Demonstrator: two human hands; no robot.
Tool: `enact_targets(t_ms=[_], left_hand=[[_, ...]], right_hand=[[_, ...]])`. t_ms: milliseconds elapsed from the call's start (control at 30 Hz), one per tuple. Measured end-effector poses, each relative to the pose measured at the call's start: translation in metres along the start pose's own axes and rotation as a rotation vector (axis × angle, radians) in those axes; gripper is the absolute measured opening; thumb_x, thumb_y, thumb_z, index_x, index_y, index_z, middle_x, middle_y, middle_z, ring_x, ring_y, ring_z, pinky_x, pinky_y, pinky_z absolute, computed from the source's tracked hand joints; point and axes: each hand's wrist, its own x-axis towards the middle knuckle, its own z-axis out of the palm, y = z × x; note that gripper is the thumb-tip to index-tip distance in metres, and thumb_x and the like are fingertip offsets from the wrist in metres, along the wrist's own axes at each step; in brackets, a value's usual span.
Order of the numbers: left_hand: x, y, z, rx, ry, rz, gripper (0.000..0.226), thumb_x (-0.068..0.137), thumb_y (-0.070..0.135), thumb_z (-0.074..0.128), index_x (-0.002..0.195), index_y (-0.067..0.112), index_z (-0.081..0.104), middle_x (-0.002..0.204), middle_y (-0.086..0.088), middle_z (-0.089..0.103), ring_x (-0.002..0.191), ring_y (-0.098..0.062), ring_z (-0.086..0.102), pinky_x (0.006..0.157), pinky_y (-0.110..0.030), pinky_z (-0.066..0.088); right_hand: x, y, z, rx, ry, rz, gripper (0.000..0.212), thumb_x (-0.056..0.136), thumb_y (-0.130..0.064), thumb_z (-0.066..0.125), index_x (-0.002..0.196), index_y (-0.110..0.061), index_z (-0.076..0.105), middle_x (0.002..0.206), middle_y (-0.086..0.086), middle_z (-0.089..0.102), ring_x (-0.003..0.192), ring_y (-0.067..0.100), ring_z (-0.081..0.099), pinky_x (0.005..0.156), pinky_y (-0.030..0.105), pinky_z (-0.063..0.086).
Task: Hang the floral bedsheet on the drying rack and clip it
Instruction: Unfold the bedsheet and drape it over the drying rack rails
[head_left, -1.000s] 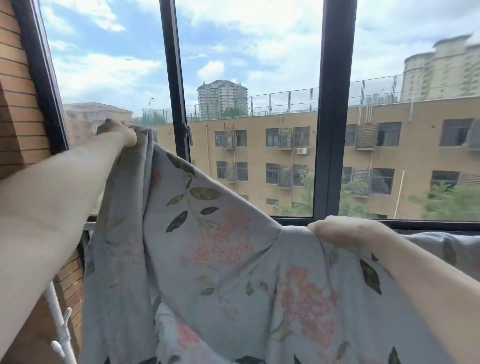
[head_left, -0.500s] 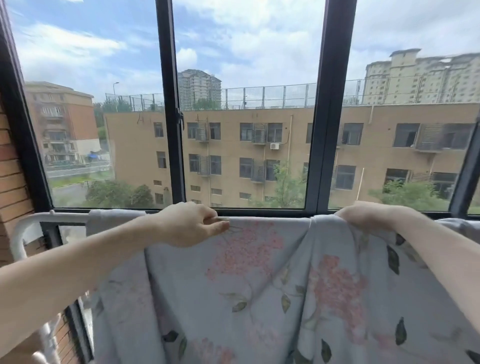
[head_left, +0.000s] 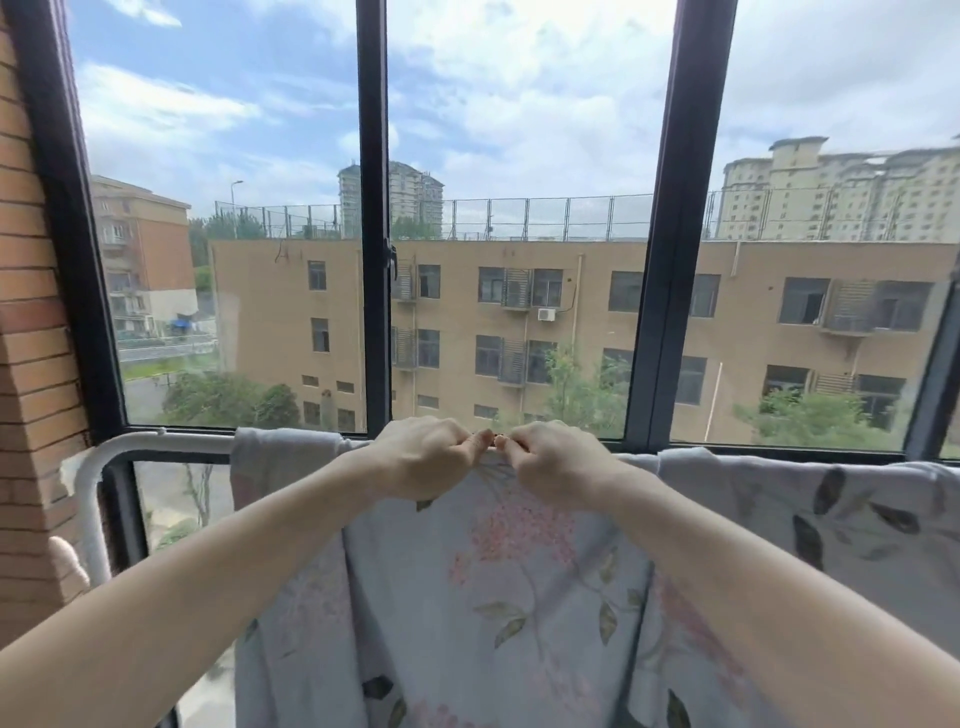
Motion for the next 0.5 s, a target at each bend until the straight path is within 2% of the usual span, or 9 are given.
enact_targets(t_ms=[67,133,200,267,367,434,500], left_hand=[[-0.004,-0.006,-0.002,-0.019,0.022,-0.009,0.066,0.107,0.06,0.021,0.088,0.019,0.068,0.069,0.0,0.071,0.07,-0.015,0.062,0.065,-0.033,0.04],[-0.011,-0.017,-0.002,-0.022,0.079,-0.022,0.064,0.108,0.058,0.024,0.079,0.018,0.067,0.066,0.004,0.068,0.071,-0.016,0.063,0.067,-0.034,0.042],[-0.025,-0.036,-0.001,0.0,0.156,-0.042,0.058,0.107,0.055,0.028,0.071,0.021,0.059,0.067,0.008,0.062,0.072,-0.016,0.06,0.066,-0.034,0.04],[-0.041,-0.059,0.004,0.029,0.241,-0.039,0.05,0.106,0.055,0.031,0.071,0.025,0.049,0.072,0.01,0.059,0.075,-0.017,0.057,0.07,-0.036,0.041],[-0.063,-0.085,0.011,0.108,0.337,-0.026,0.038,0.103,0.059,0.029,0.081,0.033,0.045,0.084,0.017,0.055,0.086,-0.013,0.052,0.089,-0.037,0.043],[-0.075,-0.095,0.011,0.146,0.383,-0.048,0.033,0.1,0.057,0.029,0.092,0.035,0.051,0.092,0.019,0.056,0.097,-0.013,0.053,0.098,-0.036,0.041],[-0.088,-0.105,0.012,0.138,0.442,-0.083,0.031,0.095,0.049,0.035,0.109,0.035,0.058,0.109,0.016,0.062,0.112,-0.016,0.055,0.103,-0.038,0.04]], right_hand=[[0.001,-0.002,0.01,-0.086,0.065,0.02,0.054,0.106,-0.048,0.033,0.059,-0.025,0.044,0.065,-0.007,0.051,0.068,0.024,0.052,0.066,0.037,0.036],[0.002,-0.003,0.013,-0.082,0.096,0.015,0.059,0.106,-0.052,0.031,0.057,-0.023,0.045,0.063,-0.005,0.053,0.065,0.023,0.053,0.064,0.038,0.038],[0.006,-0.001,0.012,-0.079,0.09,0.016,0.063,0.105,-0.056,0.03,0.056,-0.02,0.045,0.062,-0.003,0.055,0.061,0.021,0.053,0.064,0.038,0.042],[0.008,0.003,0.012,-0.073,0.091,0.015,0.067,0.105,-0.06,0.029,0.054,-0.017,0.043,0.06,-0.001,0.055,0.058,0.021,0.053,0.064,0.038,0.043],[0.009,0.007,0.015,-0.085,0.112,0.002,0.07,0.103,-0.064,0.028,0.054,-0.016,0.04,0.055,0.0,0.054,0.052,0.02,0.052,0.058,0.035,0.042],[0.01,0.01,0.017,-0.104,0.127,-0.006,0.071,0.102,-0.067,0.026,0.054,-0.016,0.039,0.053,0.0,0.055,0.051,0.021,0.053,0.058,0.035,0.045],[0.011,0.012,0.018,-0.117,0.134,-0.003,0.072,0.1,-0.07,0.024,0.055,-0.016,0.04,0.054,0.0,0.058,0.053,0.022,0.057,0.062,0.036,0.049]])
